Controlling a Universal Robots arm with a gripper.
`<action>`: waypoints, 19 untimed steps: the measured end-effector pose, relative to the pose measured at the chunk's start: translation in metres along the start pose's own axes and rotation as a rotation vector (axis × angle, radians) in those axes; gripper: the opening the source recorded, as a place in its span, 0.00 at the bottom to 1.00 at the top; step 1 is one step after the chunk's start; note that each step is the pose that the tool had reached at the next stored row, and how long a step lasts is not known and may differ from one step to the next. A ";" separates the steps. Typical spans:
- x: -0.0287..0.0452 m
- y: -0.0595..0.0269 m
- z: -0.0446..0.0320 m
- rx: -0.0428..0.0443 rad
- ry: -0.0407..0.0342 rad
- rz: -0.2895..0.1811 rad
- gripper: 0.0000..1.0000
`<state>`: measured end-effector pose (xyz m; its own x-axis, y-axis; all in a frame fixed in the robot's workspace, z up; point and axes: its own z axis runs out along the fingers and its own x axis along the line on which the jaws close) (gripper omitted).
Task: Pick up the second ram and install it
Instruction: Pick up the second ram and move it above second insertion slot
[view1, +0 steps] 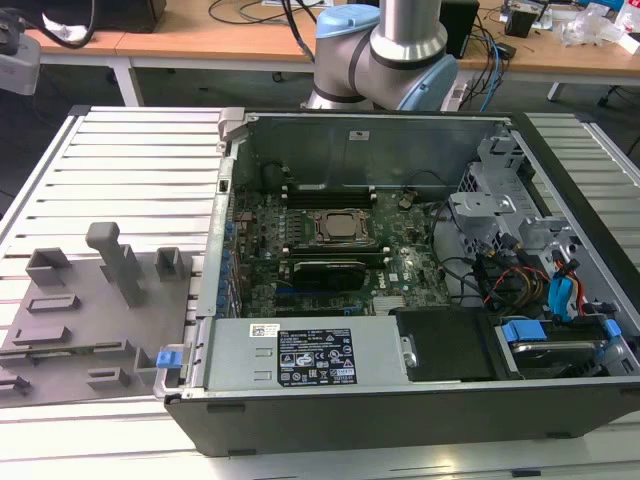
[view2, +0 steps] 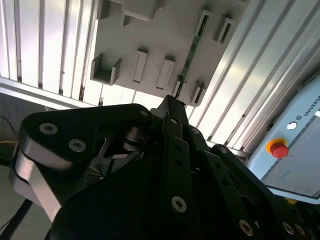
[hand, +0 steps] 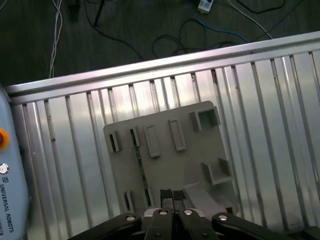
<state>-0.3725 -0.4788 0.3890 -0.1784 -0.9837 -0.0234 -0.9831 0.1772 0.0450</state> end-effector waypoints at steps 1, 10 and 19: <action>0.0000 0.0000 0.0000 -0.0002 0.0006 -0.013 0.11; 0.0000 0.0000 0.0000 -0.0024 0.0048 -0.103 0.11; 0.0000 0.0000 0.0000 -0.0039 0.0076 -0.166 0.11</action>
<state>-0.3725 -0.4788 0.3890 -0.0132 -0.9996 -0.0233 -0.9989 0.0121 0.0450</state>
